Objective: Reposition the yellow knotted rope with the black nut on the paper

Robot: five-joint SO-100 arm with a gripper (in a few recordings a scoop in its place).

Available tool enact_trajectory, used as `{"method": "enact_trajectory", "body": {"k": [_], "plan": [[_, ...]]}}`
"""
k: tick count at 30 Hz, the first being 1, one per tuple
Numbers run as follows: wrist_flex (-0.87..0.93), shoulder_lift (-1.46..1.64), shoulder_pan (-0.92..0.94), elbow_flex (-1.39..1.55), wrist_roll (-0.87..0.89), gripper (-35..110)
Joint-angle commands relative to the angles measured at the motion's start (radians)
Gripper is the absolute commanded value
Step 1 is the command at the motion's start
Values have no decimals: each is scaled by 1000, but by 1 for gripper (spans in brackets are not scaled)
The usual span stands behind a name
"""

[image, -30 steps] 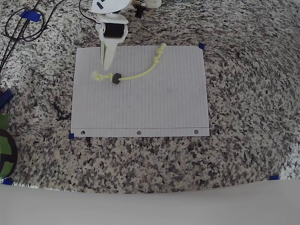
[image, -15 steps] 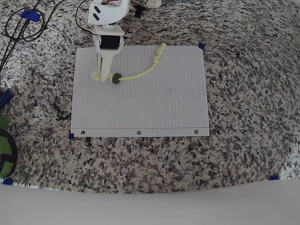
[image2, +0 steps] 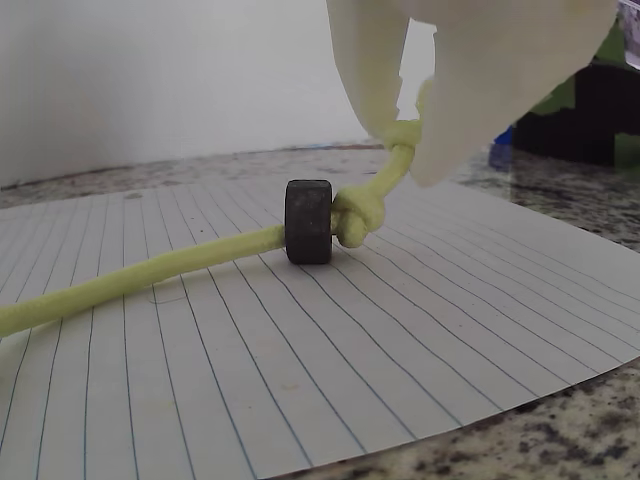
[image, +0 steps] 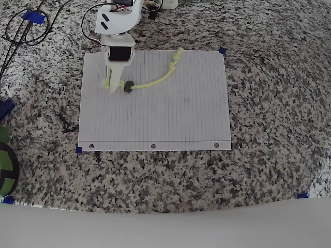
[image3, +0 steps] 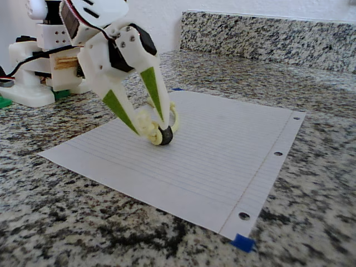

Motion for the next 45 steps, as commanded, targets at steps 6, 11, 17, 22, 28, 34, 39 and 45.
{"method": "enact_trajectory", "body": {"k": [6, 11, 17, 22, 28, 34, 39, 45], "plan": [[-34, -28, 2, -35, -8, 23], [-34, -34, -2, -35, -8, 22], [-28, -31, 2, -35, -8, 0], [-18, -11, 14, -34, -9, 0], [-28, 124, 49, -35, -35, 0], [-8, 348, 114, -32, -69, 0], [95, 535, 150, -34, -71, 0], [526, 686, 166, -55, -189, 0]]}}
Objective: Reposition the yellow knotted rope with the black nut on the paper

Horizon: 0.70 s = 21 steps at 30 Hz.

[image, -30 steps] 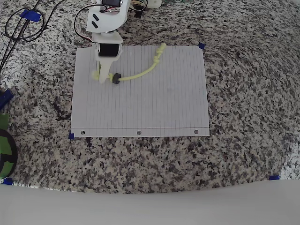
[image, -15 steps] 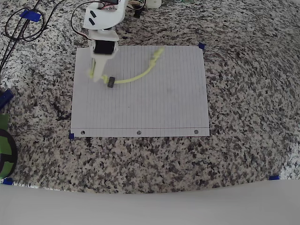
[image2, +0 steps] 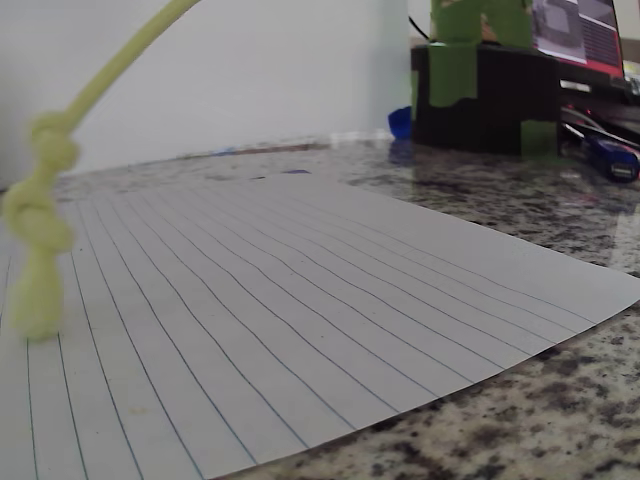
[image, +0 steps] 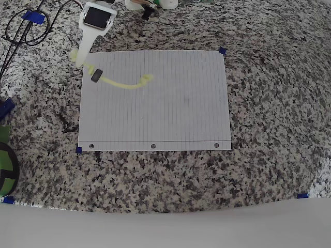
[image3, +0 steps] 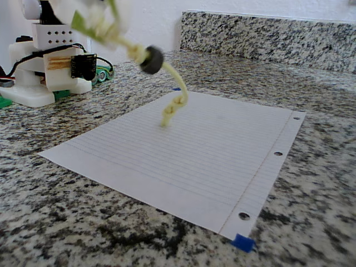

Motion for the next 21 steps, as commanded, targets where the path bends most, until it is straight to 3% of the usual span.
{"method": "enact_trajectory", "body": {"k": [1, 9, 21], "plan": [[272, 78, 5, -72, -67, 0], [762, -104, 9, -517, -153, 0], [1040, -371, 78, -928, -199, 0]]}}
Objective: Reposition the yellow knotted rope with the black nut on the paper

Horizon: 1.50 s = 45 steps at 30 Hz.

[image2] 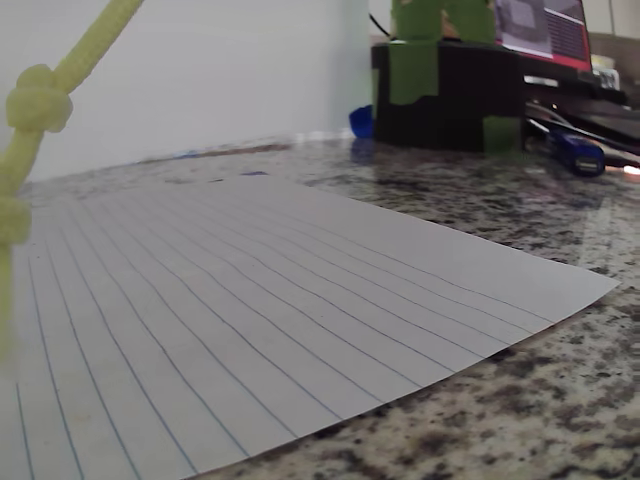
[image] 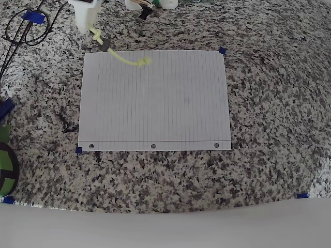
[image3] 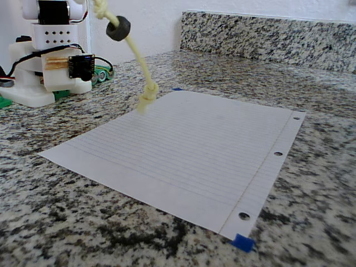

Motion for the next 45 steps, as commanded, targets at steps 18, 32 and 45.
{"method": "enact_trajectory", "body": {"k": [18, 32, 45], "plan": [[-502, 2, 0, -34, 2, 0], [-1086, 225, 46, 525, 566, 0], [-1129, 328, 25, 637, 1347, 0]]}}
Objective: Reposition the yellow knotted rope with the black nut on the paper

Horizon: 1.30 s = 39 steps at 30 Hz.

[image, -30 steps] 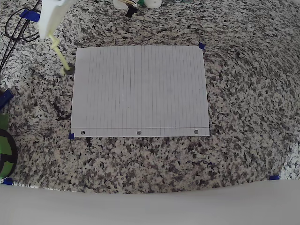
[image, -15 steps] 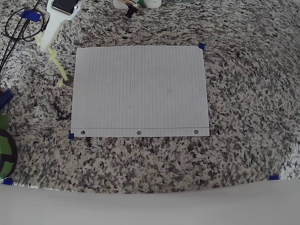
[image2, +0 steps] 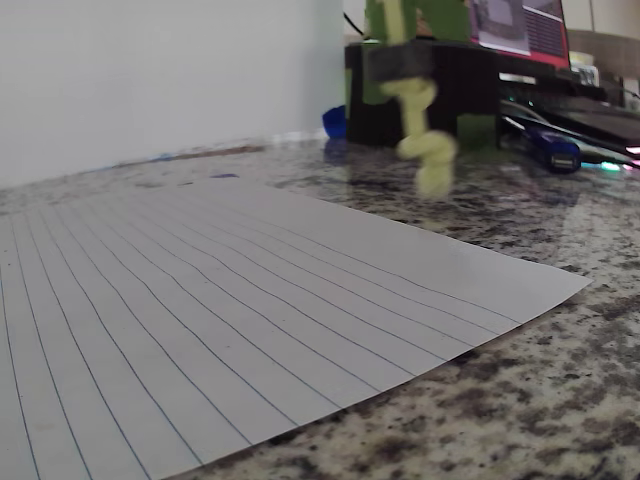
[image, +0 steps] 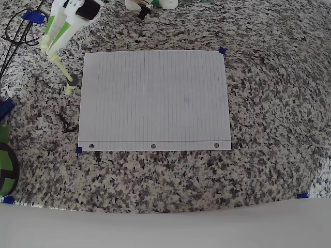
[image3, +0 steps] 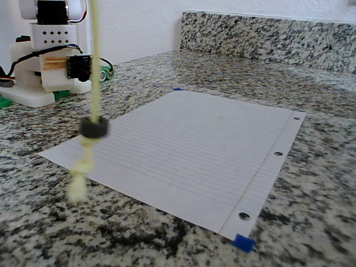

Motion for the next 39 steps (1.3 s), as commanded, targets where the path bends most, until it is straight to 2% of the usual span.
{"method": "enact_trajectory", "body": {"k": [1, 7, 16, 29, 39], "plan": [[11, 58, -21, 8, 186, 0], [11, 141, -60, 71, 393, 0], [92, 393, -192, 288, 538, 0], [301, 506, -503, 364, 552, 0], [393, 551, -623, 469, 554, 0]]}}
